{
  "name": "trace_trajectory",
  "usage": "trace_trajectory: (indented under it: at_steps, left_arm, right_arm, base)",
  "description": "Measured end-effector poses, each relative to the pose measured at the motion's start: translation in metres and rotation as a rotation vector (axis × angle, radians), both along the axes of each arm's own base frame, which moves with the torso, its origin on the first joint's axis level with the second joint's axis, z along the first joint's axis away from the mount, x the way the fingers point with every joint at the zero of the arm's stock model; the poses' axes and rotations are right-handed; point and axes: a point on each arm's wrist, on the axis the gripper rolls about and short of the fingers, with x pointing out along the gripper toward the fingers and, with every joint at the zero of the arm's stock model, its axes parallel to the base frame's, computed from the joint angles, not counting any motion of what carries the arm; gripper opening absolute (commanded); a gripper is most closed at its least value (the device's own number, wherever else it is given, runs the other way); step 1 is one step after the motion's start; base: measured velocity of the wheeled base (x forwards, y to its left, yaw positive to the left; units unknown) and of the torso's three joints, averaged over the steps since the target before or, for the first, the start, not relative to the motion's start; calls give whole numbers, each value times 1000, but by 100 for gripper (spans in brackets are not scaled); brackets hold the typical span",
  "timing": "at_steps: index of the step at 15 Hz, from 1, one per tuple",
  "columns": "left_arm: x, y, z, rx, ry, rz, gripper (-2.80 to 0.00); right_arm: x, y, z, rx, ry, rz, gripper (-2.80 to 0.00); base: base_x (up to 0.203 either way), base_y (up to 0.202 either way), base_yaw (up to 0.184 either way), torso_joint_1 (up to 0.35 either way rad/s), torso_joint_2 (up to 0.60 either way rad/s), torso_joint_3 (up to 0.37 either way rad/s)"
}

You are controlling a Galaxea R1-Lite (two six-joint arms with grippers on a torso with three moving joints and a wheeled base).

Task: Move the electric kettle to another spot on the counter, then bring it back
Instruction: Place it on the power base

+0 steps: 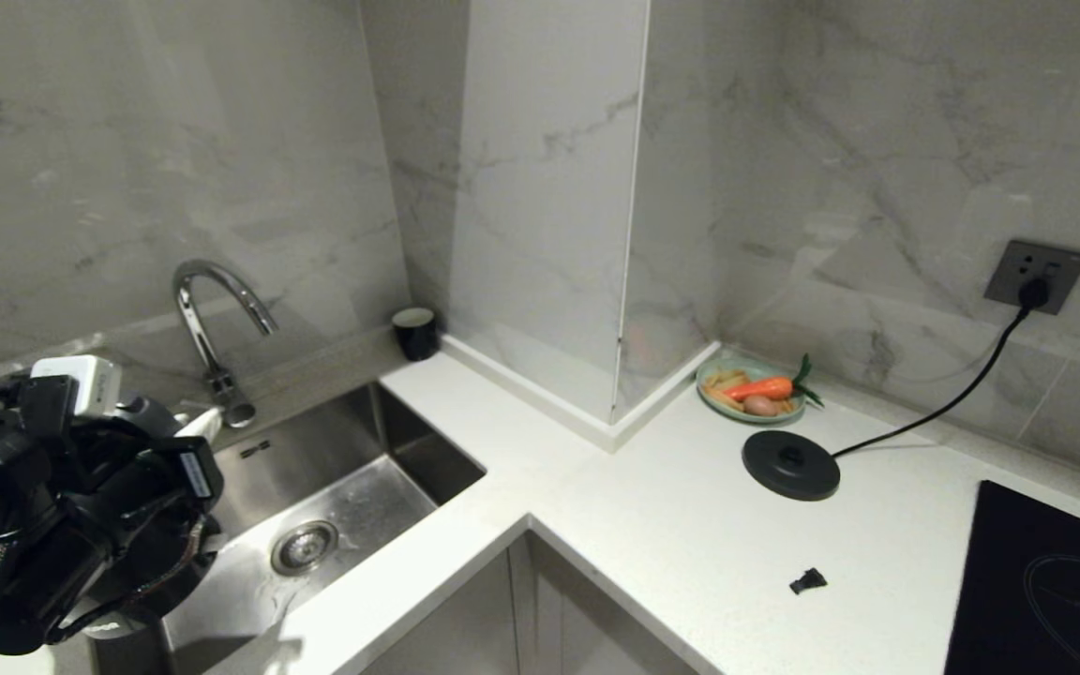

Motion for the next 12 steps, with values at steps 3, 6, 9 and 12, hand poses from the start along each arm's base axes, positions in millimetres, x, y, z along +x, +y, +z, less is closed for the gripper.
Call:
trace_trajectory:
  at_steps: [3,6,9,12]
  left_arm:
    - [3,-21,1,5,-6,-24,-280]
    - [5,-36,-1,5,0,-71,-280]
    - [4,-46,-1,7,0,-81,-280]
    - [4,-51,-1,7,0,-98,-280]
  right_arm:
    - [0,0,0,0,0,0,-280]
    - [0,0,0,0,0,0,-280]
    - [0,0,0,0,0,0,-280]
    - [0,0,0,0,0,0,-280]
  base:
    - [0,0,0,0,0,0]
    - [0,0,0,0,0,0]
    - [0,0,0,0,0,0]
    - [0,0,0,0,0,0]
